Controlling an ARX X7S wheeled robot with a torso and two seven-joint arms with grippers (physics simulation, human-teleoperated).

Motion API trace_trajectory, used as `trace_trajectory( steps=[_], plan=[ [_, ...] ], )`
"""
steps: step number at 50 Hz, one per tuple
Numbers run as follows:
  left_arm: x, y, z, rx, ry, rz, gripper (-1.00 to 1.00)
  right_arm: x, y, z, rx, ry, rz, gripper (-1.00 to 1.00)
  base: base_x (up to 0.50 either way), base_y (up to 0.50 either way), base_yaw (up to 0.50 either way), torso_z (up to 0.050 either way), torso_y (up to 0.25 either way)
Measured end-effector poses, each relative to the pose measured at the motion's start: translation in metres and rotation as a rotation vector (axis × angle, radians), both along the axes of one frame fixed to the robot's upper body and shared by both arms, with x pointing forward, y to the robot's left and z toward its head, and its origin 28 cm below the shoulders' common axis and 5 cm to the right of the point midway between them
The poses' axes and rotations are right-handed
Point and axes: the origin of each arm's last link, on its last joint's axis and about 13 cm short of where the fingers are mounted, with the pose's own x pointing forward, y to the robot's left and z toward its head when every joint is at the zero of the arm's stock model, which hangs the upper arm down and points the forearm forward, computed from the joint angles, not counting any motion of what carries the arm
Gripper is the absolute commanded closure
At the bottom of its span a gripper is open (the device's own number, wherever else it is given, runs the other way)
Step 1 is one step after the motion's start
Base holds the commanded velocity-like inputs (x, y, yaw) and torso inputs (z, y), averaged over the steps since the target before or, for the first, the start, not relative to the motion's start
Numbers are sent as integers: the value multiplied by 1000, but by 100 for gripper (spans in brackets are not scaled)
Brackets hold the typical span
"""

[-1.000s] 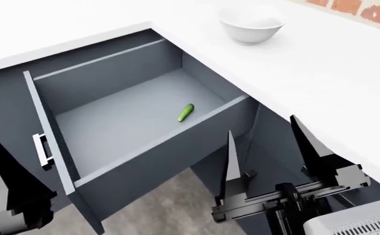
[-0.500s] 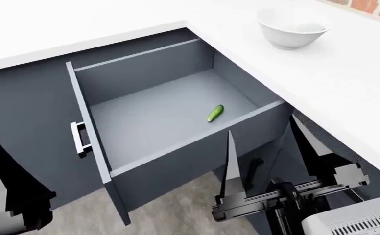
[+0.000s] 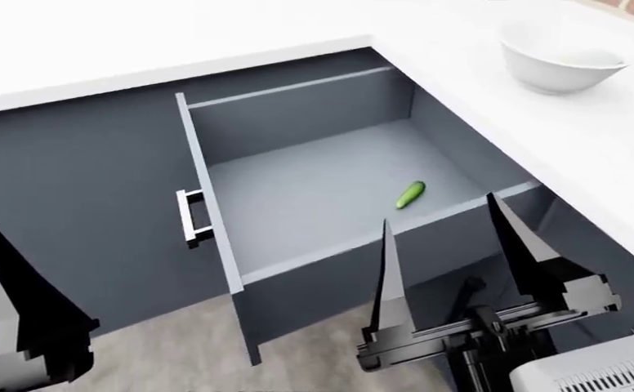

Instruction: Place the bar in the bowl and close the drawer.

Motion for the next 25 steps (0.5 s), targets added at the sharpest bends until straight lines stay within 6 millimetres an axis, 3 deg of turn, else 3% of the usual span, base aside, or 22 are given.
trace_trajectory(
  steps=[25],
  plan=[
    [0,-1,-2,0,1,-3,-100,-2,-1,-1,4,-7,-6,-100,-2,0,358,0,1]
  ],
)
